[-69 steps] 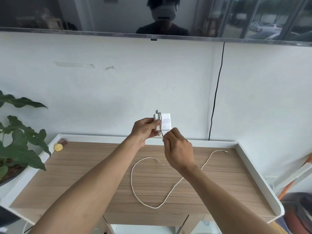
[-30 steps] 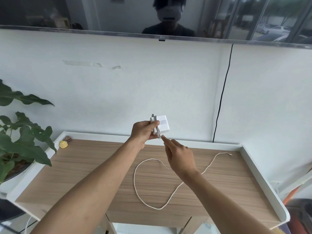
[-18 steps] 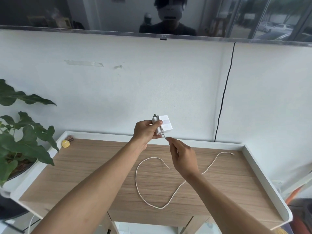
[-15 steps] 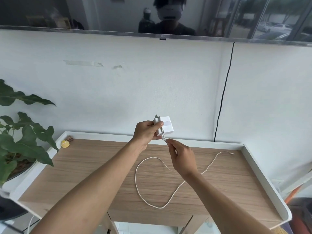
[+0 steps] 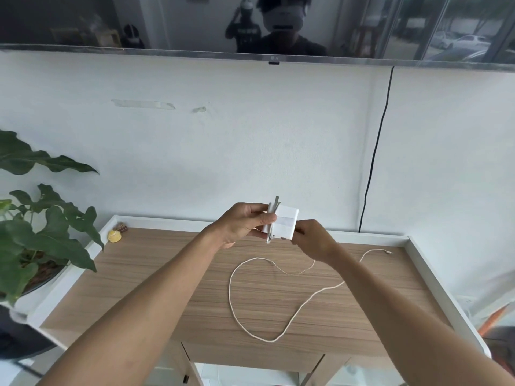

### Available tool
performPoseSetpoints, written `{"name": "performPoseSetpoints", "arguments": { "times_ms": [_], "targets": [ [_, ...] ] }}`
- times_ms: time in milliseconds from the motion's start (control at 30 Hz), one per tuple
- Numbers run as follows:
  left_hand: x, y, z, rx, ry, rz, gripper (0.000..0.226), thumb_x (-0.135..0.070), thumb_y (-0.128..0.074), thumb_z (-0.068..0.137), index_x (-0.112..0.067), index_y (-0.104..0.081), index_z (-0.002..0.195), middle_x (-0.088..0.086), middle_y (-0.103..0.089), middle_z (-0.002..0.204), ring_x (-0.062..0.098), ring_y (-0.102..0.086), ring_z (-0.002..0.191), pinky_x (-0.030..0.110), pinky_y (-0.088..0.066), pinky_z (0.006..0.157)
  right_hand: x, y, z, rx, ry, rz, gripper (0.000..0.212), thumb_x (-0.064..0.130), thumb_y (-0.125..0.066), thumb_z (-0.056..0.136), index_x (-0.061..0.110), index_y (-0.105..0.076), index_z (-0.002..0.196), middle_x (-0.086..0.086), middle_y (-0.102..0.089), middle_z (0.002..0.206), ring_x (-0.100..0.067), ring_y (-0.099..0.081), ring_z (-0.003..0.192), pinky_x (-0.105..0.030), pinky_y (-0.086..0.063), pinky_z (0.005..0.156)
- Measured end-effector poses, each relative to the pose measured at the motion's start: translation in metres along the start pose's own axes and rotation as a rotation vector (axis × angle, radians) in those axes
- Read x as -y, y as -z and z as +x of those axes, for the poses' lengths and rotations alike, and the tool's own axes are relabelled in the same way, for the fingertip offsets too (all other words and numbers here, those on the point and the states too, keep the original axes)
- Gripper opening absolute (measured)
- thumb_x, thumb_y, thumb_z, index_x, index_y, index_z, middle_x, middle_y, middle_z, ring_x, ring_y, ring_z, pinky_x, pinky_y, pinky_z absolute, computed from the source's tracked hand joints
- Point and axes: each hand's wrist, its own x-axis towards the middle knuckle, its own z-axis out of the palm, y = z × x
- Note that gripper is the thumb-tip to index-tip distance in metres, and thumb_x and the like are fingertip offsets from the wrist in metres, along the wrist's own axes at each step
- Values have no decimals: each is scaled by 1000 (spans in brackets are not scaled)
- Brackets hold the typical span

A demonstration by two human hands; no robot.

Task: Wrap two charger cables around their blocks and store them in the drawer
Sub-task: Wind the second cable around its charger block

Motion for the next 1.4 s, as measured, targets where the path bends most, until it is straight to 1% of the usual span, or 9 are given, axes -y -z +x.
{"name": "performPoseSetpoints", "arguments": {
  "times_ms": [100,267,467,667,800,900,1000,1100,1400],
  "targets": [
    [5,2,-4,61,23,150,23,-12,-65,90,-10,-68,113,28,-67,108,24,-67,85,28,-59,71,1,19,11,169,-155,197,37,17,-57,91,16,-49,55,4,-38,51,-12,-28,49,-24,-24,49],
    [10,5,-4,73,29,250,29,-14,-68,89,-10,-67,118,32,-64,112,25,-66,88,30,-59,76,18,41,13,302,-164,264,36,23,-57,94,9,-51,61,8,-37,47,-8,-28,43,-19,-26,45],
    [13,4,-1,44,25,347,31,-17,-72,86,-11,-69,116,17,-71,100,20,-70,80,33,-59,74,43,29,11,40,-10,-153,22,22,-60,88,14,-68,69,5,-49,53,-11,-39,49,-24,-32,49],
    [8,-3,0,-5,-15,335,26,-15,-68,89,-11,-64,115,11,-71,98,21,-68,82,31,-59,72,43,23,7,-87,-63,-24,31,19,-55,89,8,-64,62,3,-40,51,-13,-31,49,-26,-27,48],
    [15,-1,4,-67,-15,304,30,-18,-67,90,-8,-63,119,22,-68,105,27,-69,85,38,-60,78,43,21,4,-112,-26,-31,28,22,-53,90,1,-70,84,-14,-56,68,-14,-40,59,-27,-33,54],
    [19,1,10,-170,-6,246,33,-19,-68,89,-5,-63,118,27,-66,107,31,-69,85,38,-60,75,46,16,0,-171,66,-93,26,20,-52,91,4,-70,83,-14,-63,71,-19,-45,60,-28,-38,55],
    [17,-5,14,-224,0,167,29,-16,-69,89,-3,-65,115,21,-68,90,29,-68,76,35,-60,69,45,4,-5,-287,179,-198,25,19,-50,91,5,-65,76,-11,-63,69,-29,-53,64,-39,-46,63],
    [13,-10,15,-284,12,84,29,-17,-70,88,-1,-67,111,11,-69,81,21,-68,69,33,-60,64,39,-8,-10,-402,289,-229,23,21,-51,93,8,-68,83,-6,-59,68,-27,-53,62,-38,-46,57],
    [8,-9,19,-365,76,-93,33,-20,-74,84,0,-67,109,20,-72,93,27,-71,69,37,-60,69,30,-32,-25,-533,430,-377,19,24,-48,91,16,-66,88,2,-54,68,-26,-50,49,-28,-36,41]
  ]
}}
